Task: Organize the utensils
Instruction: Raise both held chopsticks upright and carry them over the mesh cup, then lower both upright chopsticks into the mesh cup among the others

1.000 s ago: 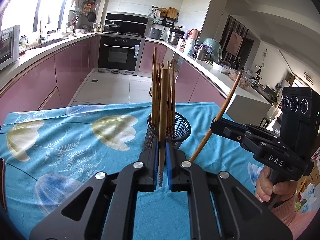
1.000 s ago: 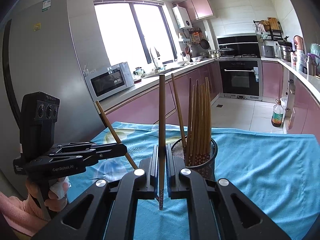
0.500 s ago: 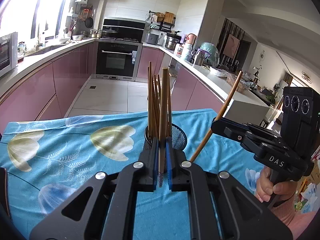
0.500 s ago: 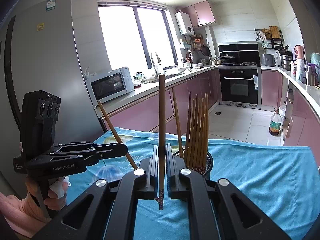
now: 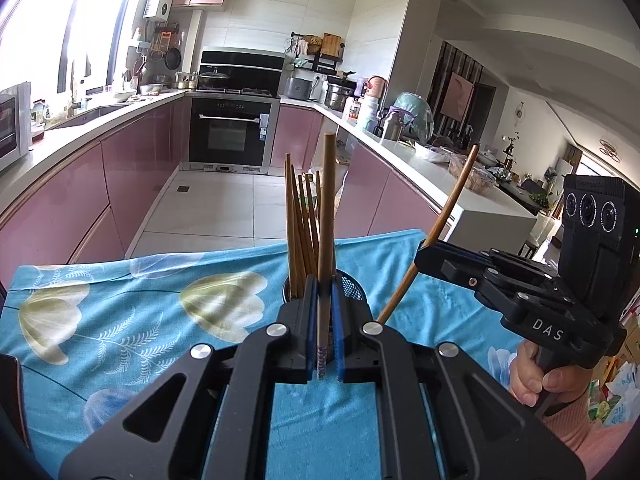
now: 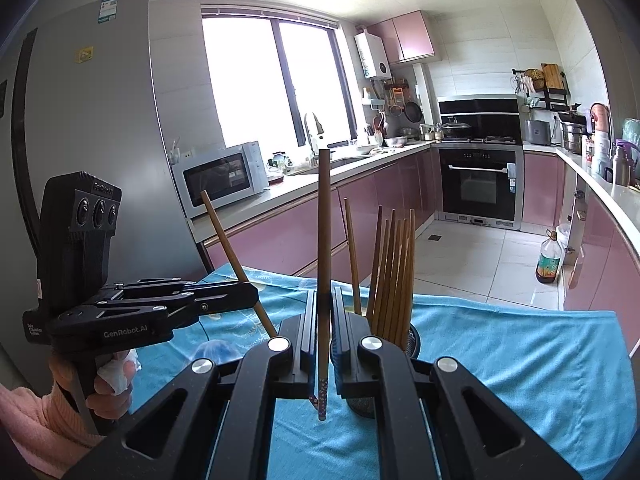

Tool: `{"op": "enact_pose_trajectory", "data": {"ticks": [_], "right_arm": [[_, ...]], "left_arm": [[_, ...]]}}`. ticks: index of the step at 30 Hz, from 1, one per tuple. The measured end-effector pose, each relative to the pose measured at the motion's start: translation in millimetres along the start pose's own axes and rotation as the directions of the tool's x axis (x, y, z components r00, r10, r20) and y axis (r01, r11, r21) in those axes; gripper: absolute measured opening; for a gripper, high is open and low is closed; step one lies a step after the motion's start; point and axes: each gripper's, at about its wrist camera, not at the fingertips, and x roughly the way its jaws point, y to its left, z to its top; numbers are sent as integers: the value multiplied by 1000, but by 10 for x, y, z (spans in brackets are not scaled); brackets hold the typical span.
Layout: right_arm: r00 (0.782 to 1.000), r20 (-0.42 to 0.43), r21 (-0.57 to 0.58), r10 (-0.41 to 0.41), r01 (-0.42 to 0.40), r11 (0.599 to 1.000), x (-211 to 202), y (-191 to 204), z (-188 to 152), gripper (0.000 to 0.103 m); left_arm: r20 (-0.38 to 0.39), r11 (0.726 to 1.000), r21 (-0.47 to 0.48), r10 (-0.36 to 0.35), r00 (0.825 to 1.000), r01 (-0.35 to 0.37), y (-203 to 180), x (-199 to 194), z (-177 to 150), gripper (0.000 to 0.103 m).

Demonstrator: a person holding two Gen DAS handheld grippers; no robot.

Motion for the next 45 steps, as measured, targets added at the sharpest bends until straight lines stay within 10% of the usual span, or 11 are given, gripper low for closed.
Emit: {"op": "enact_pose_trajectory", "data": {"ticks": [45], "right_arm": [[996,39,-25,-78,79,997,239,-93,377,6]], "left_arm": [[71,997,69,34,997,-39,-227,204,426,8]]}}
